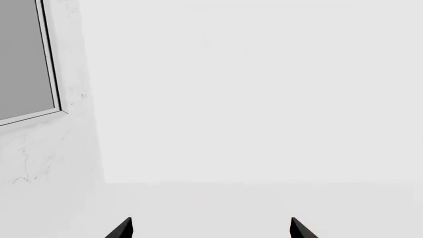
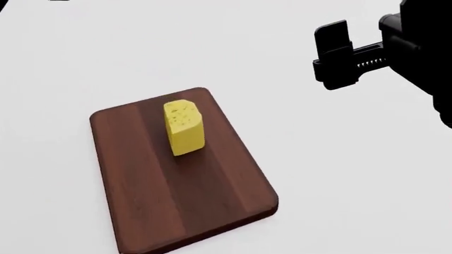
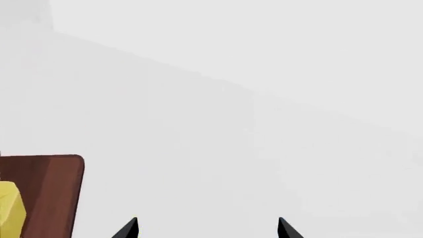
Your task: Clear the non-vegetable object off the cutting board and place the vegetables onto it.
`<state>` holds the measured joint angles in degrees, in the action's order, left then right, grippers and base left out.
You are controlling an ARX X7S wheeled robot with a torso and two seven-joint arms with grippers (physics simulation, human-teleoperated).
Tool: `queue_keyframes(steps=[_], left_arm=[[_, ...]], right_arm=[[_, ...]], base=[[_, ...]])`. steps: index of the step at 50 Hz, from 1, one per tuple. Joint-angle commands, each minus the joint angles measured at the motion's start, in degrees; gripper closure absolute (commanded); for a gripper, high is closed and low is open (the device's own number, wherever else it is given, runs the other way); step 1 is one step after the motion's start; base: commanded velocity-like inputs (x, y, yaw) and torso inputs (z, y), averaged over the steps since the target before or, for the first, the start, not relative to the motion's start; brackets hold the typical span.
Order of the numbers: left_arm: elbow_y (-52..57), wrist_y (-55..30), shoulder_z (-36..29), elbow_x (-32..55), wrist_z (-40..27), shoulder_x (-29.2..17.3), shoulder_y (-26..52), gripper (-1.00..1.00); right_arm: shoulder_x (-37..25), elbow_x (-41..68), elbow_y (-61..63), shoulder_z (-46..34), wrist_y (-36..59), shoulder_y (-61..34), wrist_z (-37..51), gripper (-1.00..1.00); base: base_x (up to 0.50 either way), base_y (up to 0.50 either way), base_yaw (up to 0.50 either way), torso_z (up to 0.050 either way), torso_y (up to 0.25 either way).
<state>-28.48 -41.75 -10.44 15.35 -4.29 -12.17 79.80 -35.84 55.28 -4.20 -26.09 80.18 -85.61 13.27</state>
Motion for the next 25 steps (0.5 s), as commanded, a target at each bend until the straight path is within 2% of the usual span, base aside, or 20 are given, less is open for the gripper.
queue_keyframes(steps=[1,11,25], left_arm=[[1.69,-0.77,0.02,0.47,-0.51,-0.12,-0.42,-1.0],[2.64,-1.01,0.08,0.86,-0.7,-0.31,-1.03,-1.0],[2.64,-0.7,-0.09,1.18,-0.64,-0.46,-1.43,-1.0]], right_arm=[[-0.11,1.13,-0.04,0.56,-0.09,0.93,0.32,-1.0],[-0.24,2.29,0.56,0.91,0.61,1.07,0.94,-1.0],[0.54,3.12,-0.21,1.01,-0.17,1.65,1.12,-1.0]], base=[[0.5,0.0,0.0,0.0,0.0],[0.5,0.0,0.0,0.0,0.002],[0.11,0.0,0.0,0.0,0.0]])
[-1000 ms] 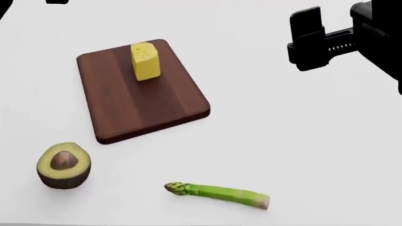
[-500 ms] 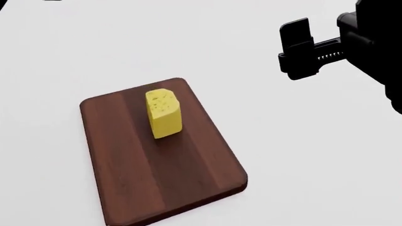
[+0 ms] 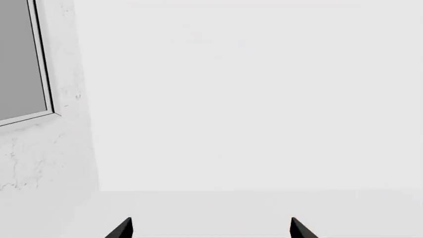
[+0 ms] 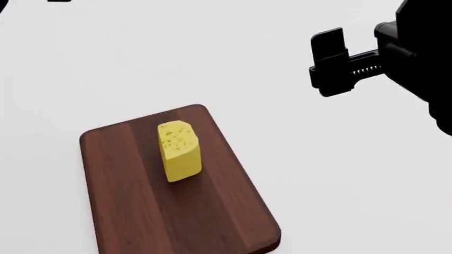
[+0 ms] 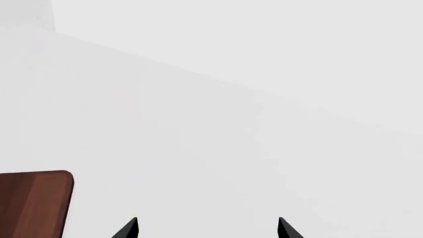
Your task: Clear the non-vegetable object off the cutting board and place the vegetables onto it.
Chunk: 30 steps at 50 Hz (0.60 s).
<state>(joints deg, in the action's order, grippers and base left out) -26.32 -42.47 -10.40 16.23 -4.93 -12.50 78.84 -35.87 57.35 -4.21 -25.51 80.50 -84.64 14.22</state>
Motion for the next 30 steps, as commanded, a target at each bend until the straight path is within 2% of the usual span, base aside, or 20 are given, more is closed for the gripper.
queue_keyframes(steps=[1,5,17,30], left_arm=[[0.76,-0.09,-0.15,0.38,0.0,-0.15,-0.57,-1.0],[0.96,-0.08,-0.28,0.46,0.04,-0.15,-0.56,-1.0],[1.11,0.07,-0.53,0.78,0.43,-0.4,-0.62,-1.0],[-0.36,0.84,-0.28,0.94,0.71,-1.08,0.06,-1.0]], right_arm=[[1.0,1.42,-0.76,0.69,-0.73,1.02,-0.11,-1.0],[2.13,2.26,-2.82,1.5,-3.61,1.54,-3.18,-1.0],[8.11,-4.64,-17.33,-8.26,-9.49,-4.05,-14.49,-1.0],[20.32,-15.79,-45.97,-21.22,-22.07,-13.12,-32.84,-1.0]], base=[[0.0,0.0,0.0,0.0,0.0],[0.0,0.0,0.0,0.0,0.0],[0.0,0.0,0.0,0.0,0.0],[0.0,0.0,0.0,0.0,0.0]])
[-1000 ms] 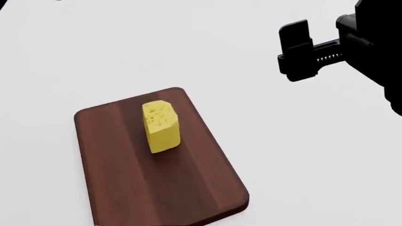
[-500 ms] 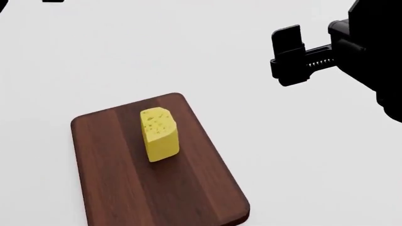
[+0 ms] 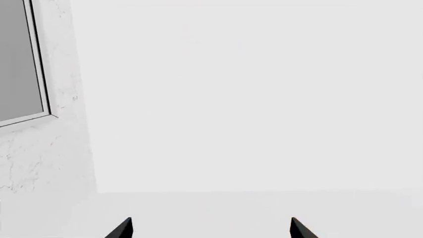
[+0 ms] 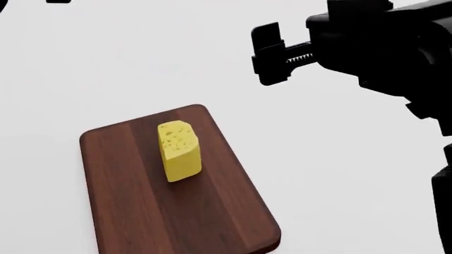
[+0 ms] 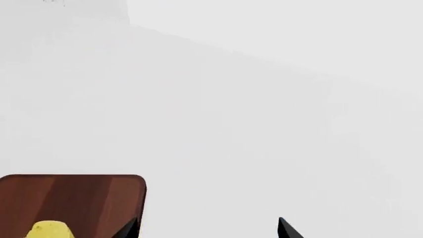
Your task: Clear the non-vegetable object off the cutting board and place the vegetables onto it.
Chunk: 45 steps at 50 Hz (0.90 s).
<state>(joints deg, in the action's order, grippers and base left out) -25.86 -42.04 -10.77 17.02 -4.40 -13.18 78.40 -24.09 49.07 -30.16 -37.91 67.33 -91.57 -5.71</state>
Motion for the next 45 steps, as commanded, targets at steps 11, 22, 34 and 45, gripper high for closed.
queue_keyframes(steps=[11,22,34,45], left_arm=[[-1.39,0.89,0.14,0.31,0.18,-0.59,0.66,-1.0],[0.63,-0.43,0.53,1.03,-0.14,-1.03,0.61,-1.0],[5.85,-4.21,1.12,2.18,-1.71,-1.48,-0.66,-1.0],[2.81,-2.01,0.82,1.57,-1.4,-1.7,0.22,-1.0]], right_arm=[[21.11,-18.09,-44.79,-11.2,-19.6,-9.51,-26.57,-1.0],[24.06,-30.72,-44.81,-0.82,-17.51,-7.04,-32.25,-1.0],[24.09,-4.84,-44.23,-25.37,-18.86,-5.69,-31.09,-1.0],[24.09,13.97,-41.82,-42.64,-21.61,-6.29,-31.99,-1.0]], base=[[0.0,0.0,0.0,0.0,0.0],[0.0,0.0,0.0,0.0,0.0],[0.0,0.0,0.0,0.0,0.0],[0.0,0.0,0.0,0.0,0.0]])
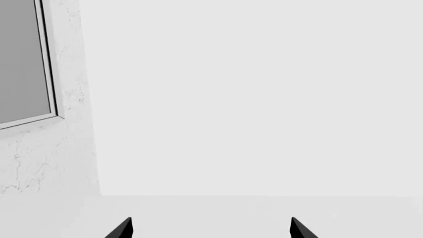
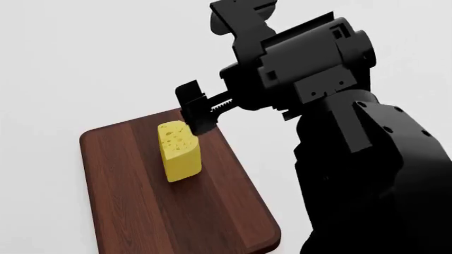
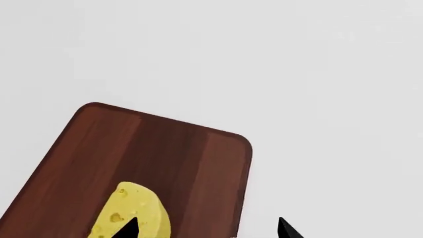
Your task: Clear the non-vegetable object off the cutting board and place the vegetables onto it.
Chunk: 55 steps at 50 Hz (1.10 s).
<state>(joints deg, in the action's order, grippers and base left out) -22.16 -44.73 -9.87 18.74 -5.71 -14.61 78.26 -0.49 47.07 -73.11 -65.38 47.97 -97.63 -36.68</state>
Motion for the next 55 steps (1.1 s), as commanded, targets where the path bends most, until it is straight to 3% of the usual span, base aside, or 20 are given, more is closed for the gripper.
queue_keyframes(steps=[1,16,55], left_arm=[[-1.09,0.88,-0.1,-0.19,-0.08,-0.29,0.37,-1.0],[-2.14,1.86,-0.26,-0.24,-0.19,-0.35,0.31,-1.0],[-4.96,4.92,-0.65,-0.3,0.0,-0.68,-0.32,-1.0]], right_arm=[[0.49,16.71,1.4,-16.03,-2.32,-0.23,-1.34,-1.0],[0.49,21.49,5.11,-20.59,-2.41,-0.61,-5.31,-1.0],[0.49,19.68,4.84,-20.3,-2.16,4.01,-6.65,-1.0]], base=[[0.0,0.0,0.0,0.0,0.0],[0.0,0.0,0.0,0.0,0.0],[0.0,0.0,0.0,0.0,0.0]])
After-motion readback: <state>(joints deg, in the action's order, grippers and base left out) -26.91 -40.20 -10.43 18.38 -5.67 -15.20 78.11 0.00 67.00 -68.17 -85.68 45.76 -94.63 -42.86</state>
